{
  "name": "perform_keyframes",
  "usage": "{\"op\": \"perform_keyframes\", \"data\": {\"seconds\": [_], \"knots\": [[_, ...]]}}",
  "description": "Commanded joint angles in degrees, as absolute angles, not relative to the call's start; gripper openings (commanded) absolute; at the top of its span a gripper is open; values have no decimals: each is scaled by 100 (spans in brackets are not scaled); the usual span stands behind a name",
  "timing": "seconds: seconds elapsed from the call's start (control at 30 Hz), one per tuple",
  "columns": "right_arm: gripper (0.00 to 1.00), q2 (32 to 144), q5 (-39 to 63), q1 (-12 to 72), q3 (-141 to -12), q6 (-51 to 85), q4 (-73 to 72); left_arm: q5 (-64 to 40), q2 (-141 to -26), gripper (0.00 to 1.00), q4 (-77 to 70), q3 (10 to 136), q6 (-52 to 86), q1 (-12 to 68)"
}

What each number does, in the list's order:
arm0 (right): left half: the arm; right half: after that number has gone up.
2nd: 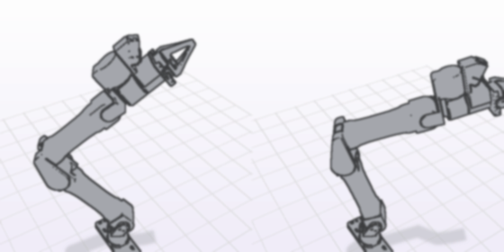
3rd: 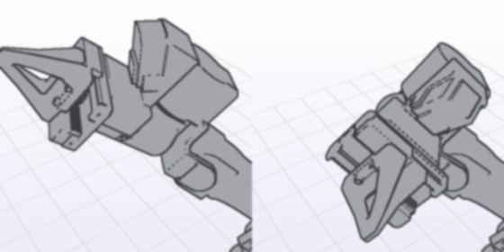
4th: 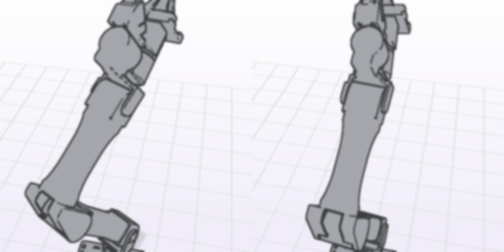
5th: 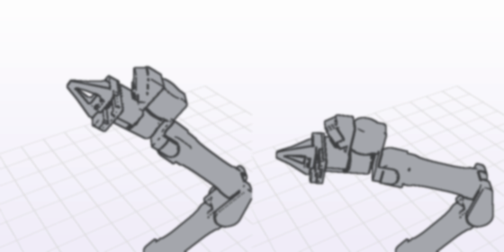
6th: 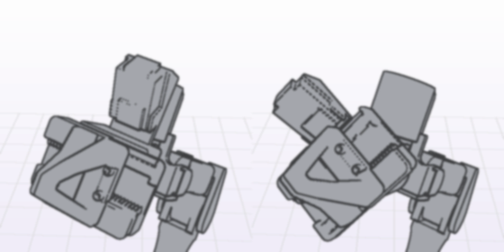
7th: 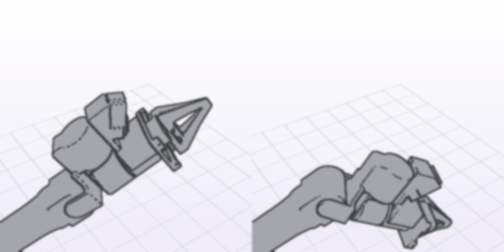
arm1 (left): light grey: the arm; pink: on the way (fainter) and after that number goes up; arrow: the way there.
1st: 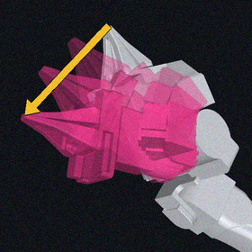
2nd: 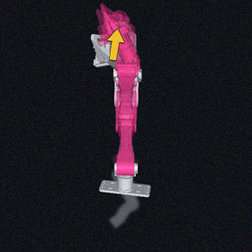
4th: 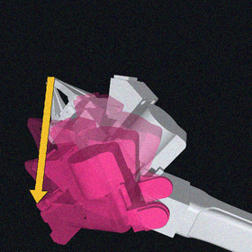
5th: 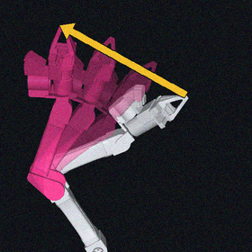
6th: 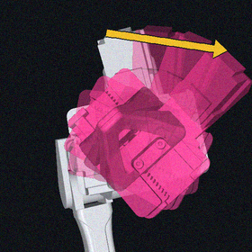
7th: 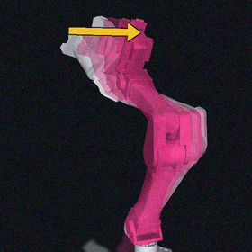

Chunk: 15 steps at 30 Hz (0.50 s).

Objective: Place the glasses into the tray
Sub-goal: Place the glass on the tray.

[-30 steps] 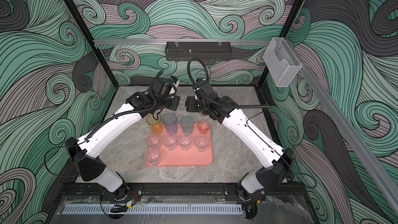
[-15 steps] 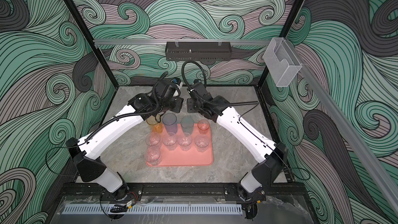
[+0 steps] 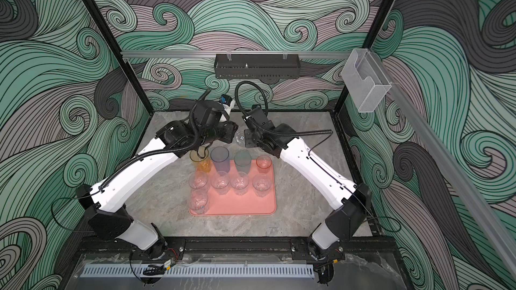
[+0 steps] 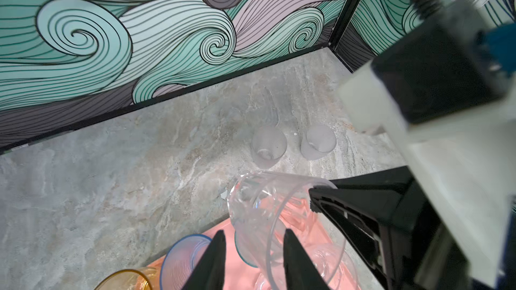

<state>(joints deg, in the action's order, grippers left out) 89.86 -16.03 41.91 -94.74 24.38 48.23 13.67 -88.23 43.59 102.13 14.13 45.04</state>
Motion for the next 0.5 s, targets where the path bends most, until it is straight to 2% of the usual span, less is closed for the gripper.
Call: {"op": "perform_keyframes", "data": {"seconds": [0.0, 0.3, 0.47], "knots": [[1, 8799, -1526, 4134, -9359, 2396, 4894, 1559, -8402, 45, 4256, 10218, 1302, 4508], [0, 8265, -501, 4296, -8936, 2601, 5491, 2248, -7557, 57, 4100, 8983, 991, 4161], [0, 7940, -103, 4914, -8462, 2909, 5591, 1930, -7079, 61, 3911, 8227, 1235, 3621]]}}
